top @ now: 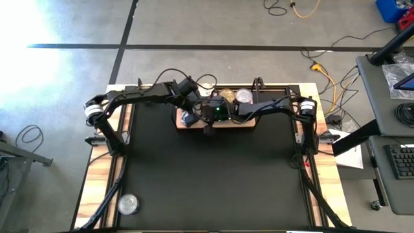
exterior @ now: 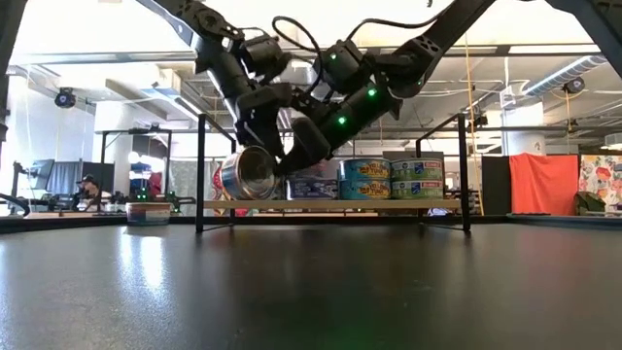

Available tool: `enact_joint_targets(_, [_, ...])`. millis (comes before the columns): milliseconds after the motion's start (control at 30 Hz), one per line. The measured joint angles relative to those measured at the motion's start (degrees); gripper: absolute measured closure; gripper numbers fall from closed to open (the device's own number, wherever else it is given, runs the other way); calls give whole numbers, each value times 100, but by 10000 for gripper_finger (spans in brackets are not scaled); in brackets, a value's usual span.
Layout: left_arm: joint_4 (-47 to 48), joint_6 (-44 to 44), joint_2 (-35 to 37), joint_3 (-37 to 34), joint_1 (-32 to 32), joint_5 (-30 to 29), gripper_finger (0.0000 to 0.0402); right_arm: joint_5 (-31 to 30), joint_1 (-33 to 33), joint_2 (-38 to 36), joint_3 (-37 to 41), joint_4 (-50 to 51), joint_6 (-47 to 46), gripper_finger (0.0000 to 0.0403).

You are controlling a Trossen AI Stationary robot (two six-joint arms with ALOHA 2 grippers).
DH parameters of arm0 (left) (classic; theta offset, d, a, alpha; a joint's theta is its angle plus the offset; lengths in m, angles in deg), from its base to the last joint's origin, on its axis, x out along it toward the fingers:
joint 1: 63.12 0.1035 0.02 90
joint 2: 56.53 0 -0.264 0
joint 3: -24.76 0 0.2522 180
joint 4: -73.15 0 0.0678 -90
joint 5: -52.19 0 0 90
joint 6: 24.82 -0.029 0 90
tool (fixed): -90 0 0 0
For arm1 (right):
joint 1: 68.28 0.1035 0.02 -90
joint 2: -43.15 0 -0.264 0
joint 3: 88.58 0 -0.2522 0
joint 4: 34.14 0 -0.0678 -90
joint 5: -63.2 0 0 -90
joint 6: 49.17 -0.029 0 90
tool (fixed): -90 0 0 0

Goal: Stack canned seafood by type on shelf
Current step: Put the blue-pink tuna can on the shelf

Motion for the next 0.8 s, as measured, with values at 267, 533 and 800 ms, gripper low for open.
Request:
enact_joint_targets(267, [537,416,570,139,-32,-342,3,29,13,-190,0,79,-5,390])
enact_joint_targets(533, [936,721,555,139,-343,-826,3,20,88,-470,-2,302,-48,390])
enact_joint_targets(800, [1406,781,331,124,-566,-1558,3,9,210,-561,-9,507,-237,390])
